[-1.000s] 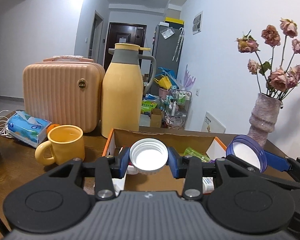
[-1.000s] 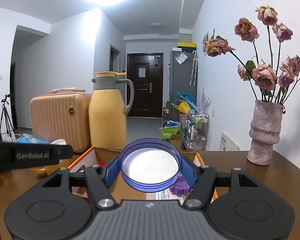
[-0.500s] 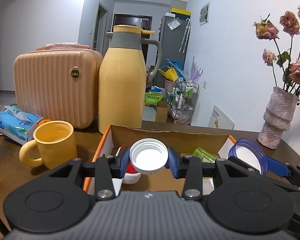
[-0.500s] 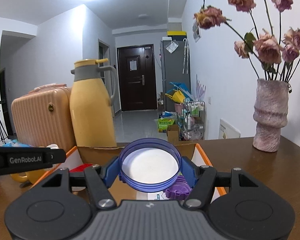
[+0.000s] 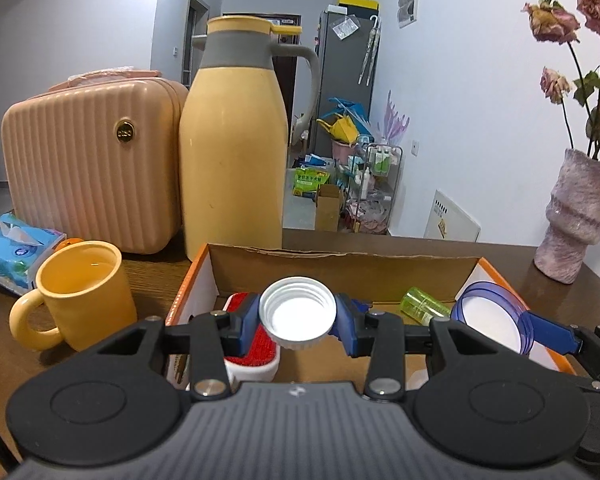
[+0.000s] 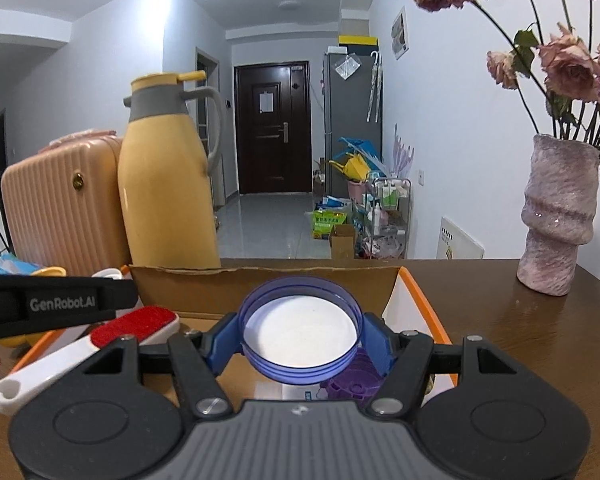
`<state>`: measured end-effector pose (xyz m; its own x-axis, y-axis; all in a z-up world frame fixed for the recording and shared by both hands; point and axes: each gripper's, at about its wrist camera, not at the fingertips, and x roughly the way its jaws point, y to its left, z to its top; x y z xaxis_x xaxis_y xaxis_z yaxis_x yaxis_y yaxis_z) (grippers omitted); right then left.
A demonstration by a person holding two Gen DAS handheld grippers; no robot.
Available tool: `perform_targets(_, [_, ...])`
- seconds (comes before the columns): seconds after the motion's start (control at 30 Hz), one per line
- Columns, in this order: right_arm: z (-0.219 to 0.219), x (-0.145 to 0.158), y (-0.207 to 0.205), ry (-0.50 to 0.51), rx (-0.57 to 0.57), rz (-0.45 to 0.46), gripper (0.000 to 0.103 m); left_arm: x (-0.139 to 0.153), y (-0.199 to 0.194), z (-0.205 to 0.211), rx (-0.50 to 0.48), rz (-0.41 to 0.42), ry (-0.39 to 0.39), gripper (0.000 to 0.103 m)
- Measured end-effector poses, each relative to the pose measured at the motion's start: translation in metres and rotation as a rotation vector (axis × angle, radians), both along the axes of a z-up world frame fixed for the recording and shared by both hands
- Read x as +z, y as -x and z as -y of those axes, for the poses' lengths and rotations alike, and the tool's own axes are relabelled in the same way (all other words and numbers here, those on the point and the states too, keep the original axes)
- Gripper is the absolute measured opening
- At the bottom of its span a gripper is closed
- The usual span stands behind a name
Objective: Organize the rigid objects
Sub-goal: 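Lower both tools into the box and open them to release cap and lid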
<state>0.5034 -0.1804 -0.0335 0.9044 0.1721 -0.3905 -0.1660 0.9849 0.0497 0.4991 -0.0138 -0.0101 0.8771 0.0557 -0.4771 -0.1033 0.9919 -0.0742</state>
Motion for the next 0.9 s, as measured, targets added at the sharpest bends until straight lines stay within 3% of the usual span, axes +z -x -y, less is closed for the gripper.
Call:
perform_targets(0.47, [-0.002,-0.016,-0.018,0.038,0.004,-0.051,0.065,-0.017,-0.019,-0.002,-0.011,-0.067,-0.031,0.041])
perform_targets(0.57, [-0.001,-0.017,-0.017,0.038,0.003,-0.052,0.066,-0.018,-0.017,-0.002,0.005,-0.076,-0.052,0.058])
perform_targets(0.63, [0.000,-0.017,-0.018,0.036,-0.001,-0.061,0.071,-0.017,-0.014,-0.002,0.027,-0.063,-0.065,0.090])
perform_targets(0.67, [0.000,-0.017,-0.018,0.038,-0.004,-0.065,0.081,-0.016,-0.012,-0.003,0.042,-0.052,-0.071,0.096])
perform_targets(0.7, [0.001,-0.018,-0.019,0.043,-0.007,-0.072,0.090,-0.014,-0.011,-0.004,0.052,-0.042,-0.078,0.100])
perform_targets(0.9, [0.002,-0.020,-0.021,0.054,-0.053,-0.078,0.103,-0.011,-0.009,-0.009,0.069,-0.028,-0.058,0.103])
